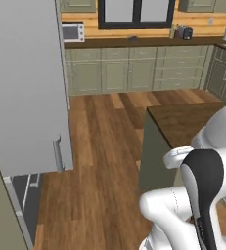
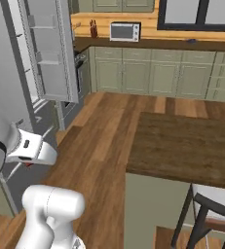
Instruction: Take the strawberry from the fridge and place it on top of the pancake, located on the dining counter.
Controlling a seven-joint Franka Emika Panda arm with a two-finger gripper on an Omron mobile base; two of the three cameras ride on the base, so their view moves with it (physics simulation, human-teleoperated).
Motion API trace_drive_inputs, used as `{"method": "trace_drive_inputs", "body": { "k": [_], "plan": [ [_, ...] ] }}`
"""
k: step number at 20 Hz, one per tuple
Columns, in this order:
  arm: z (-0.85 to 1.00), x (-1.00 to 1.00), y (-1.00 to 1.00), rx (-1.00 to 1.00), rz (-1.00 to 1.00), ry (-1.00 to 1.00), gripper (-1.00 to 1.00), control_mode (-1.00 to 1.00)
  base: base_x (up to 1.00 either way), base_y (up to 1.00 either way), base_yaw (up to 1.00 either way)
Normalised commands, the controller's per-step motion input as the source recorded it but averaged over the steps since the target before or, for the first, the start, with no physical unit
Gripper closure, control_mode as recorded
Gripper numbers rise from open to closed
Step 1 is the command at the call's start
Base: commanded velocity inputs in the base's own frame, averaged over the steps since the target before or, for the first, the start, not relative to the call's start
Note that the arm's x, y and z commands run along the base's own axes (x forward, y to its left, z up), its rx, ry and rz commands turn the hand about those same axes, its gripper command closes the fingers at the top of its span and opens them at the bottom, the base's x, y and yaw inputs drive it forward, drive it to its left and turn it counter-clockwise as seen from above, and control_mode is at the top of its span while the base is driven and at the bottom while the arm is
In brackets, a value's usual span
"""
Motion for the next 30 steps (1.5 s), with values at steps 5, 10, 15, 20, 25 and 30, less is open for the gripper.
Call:
{"method": "trace_drive_inputs", "body": {
  "k": [5, 10, 15, 20, 25, 30],
  "plan": [
    [0.0, 0.0, 0.0, 0.0, 0.0, 0.0, 1.0, 1.0, -0.36, -0.91, -0.08],
    [0.0, 0.0, 0.0, 0.0, 0.0, 0.0, 1.0, 1.0, 0.01, -1.0, -0.1],
    [0.0, 0.0, 0.0, 0.0, 0.0, 0.0, 1.0, 1.0, 0.01, -1.0, -0.05],
    [0.0, 0.0, 0.0, 0.0, 0.0, 0.0, 1.0, 1.0, 0.07, -1.0, -0.01],
    [0.0, 0.0, 0.0, 0.0, 0.0, 0.0, 1.0, 1.0, 0.3, -1.0, 0.0],
    [0.0, 0.0, 0.0, 0.0, 0.0, 0.0, 1.0, 1.0, 0.55, -1.0, 0.0]
  ]
}}
